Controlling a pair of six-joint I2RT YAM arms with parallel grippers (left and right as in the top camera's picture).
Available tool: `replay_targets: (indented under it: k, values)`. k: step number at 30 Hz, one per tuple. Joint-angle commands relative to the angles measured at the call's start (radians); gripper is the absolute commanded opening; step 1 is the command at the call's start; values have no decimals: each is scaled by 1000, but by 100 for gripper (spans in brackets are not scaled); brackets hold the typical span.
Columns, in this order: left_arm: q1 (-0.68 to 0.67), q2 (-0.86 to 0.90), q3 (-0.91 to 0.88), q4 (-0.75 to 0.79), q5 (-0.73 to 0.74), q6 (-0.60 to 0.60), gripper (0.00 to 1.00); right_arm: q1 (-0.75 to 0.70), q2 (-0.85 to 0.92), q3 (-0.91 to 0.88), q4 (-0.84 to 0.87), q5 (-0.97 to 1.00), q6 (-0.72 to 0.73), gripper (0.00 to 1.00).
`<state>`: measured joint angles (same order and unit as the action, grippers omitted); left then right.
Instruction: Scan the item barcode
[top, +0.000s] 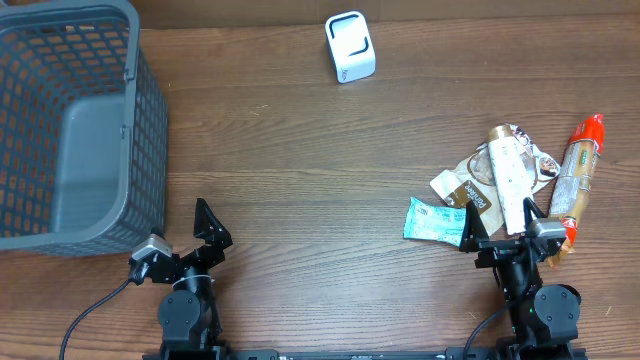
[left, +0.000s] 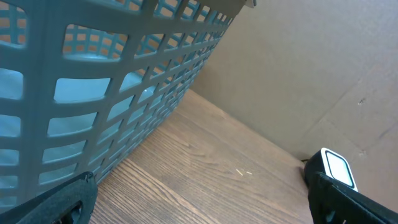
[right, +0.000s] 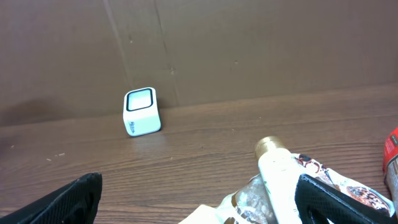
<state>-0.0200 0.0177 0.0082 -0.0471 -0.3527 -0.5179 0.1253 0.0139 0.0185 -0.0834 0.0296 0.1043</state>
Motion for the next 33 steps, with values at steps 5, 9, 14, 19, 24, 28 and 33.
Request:
replay_targets:
  k: [5, 9, 14, 19, 24, 28, 33]
  values:
    - [1, -6, -3, -1, -16, 1, 100, 4, -11, -11, 2, -5, -1, 100]
    - [1, -6, -3, -1, -16, 1, 100, 4, -11, -11, 2, -5, -1, 100]
    - [1, -6, -3, -1, -16, 1, 100, 4, -11, -11, 2, -5, -1, 100]
    - [1, -6, -3, -1, -16, 1, 100, 4, -11, -11, 2, -5, -1, 100]
    - [1, -6, -3, -1, -17, 43, 100, 4, -11, -11, 2, -5, -1, 100]
    - [1, -5, -3, -2, -17, 50, 99, 4, -11, -11, 2, -5, -1, 100]
    - [1, -5, -3, -1, -12, 204, 100, 4, -11, -11, 2, -5, -1, 100]
